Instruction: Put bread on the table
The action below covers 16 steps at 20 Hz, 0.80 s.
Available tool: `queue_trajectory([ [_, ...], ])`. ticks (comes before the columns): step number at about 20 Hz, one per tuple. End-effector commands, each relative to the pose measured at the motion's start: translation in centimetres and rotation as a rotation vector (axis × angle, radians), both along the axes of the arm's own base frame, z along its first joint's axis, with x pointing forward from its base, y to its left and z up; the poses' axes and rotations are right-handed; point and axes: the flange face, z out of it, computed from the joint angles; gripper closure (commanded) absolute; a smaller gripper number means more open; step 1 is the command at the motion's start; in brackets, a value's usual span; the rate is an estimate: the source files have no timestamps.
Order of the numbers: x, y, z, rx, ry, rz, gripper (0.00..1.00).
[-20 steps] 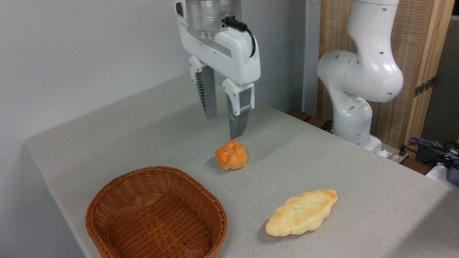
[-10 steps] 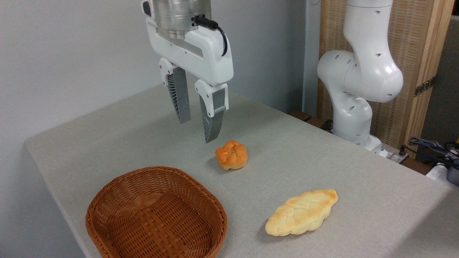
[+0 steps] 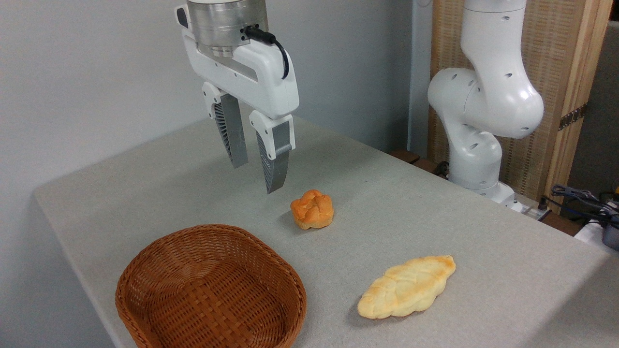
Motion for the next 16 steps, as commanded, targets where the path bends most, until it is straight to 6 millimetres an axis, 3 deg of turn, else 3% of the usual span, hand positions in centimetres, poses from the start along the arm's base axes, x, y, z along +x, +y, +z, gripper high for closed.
queue_trajectory([
  [1, 0.4, -0.3, 0.4, 0.006, 0.018, 0.011, 0.00],
  [4, 0.8, -0.4, 0.0, 0.033, 0.033, 0.013, 0.00],
  [6, 1.2, -1.7, 0.5, 0.074, 0.022, 0.001, 0.00],
  [16, 1.0, -1.2, 0.7, 0.070, 0.033, 0.007, 0.00],
])
